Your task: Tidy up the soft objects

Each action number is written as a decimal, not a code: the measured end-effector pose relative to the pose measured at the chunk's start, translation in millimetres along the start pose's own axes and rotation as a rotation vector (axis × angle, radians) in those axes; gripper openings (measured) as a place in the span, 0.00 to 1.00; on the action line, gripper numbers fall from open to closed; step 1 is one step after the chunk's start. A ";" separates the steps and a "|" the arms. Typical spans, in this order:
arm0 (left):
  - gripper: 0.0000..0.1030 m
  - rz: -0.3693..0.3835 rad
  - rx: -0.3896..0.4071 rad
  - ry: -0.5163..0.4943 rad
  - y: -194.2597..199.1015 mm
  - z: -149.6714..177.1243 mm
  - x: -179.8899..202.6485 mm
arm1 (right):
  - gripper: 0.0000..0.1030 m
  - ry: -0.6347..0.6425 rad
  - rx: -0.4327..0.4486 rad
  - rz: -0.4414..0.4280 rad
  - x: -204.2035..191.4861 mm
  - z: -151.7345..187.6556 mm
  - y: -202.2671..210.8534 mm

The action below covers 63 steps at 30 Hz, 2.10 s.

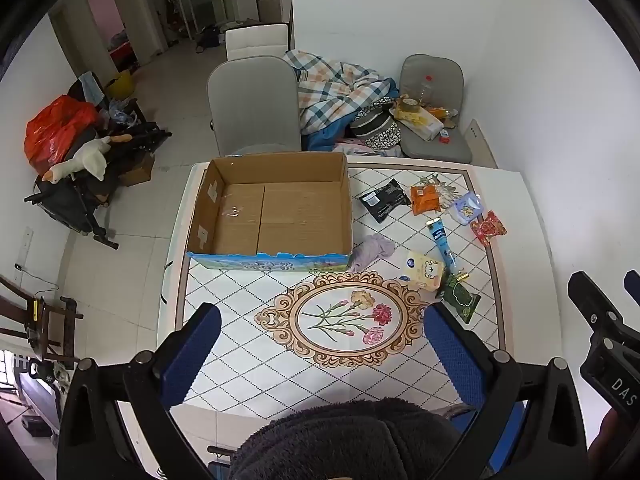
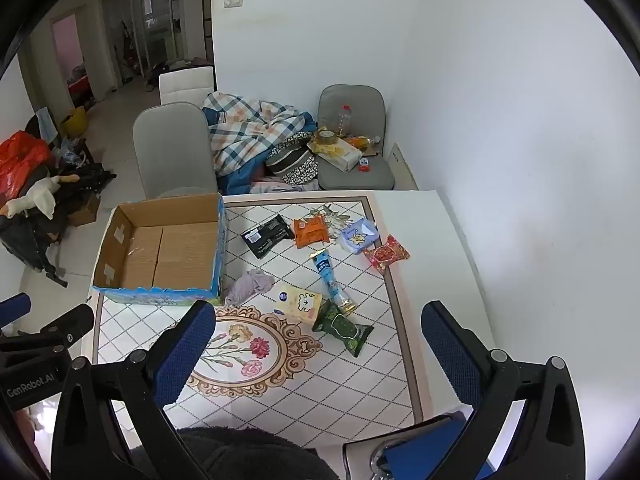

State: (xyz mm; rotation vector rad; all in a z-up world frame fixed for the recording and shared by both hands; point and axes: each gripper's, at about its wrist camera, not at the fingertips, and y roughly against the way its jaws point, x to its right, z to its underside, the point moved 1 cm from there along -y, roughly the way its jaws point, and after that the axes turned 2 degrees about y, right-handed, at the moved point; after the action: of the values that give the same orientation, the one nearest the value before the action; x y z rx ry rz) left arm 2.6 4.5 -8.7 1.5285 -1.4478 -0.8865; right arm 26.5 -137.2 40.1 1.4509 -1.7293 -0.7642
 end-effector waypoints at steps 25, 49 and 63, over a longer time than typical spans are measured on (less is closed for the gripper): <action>1.00 0.001 0.010 -0.009 2.4 4.1 11.0 | 1.00 0.006 -0.003 0.015 0.0 -0.6 1.3; 1.00 0.000 0.050 0.002 13.6 -2.9 6.7 | 1.00 -0.001 0.033 0.014 0.9 -4.6 11.8; 1.00 -0.003 0.060 0.007 15.6 -3.8 6.5 | 1.00 -0.004 0.044 0.002 1.9 -3.5 15.6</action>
State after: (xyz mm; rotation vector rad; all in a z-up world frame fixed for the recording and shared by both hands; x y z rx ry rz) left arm 0.3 -1.5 7.5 1.5760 -1.4795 -0.8457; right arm 20.8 -136.1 55.1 1.4773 -1.7604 -0.7328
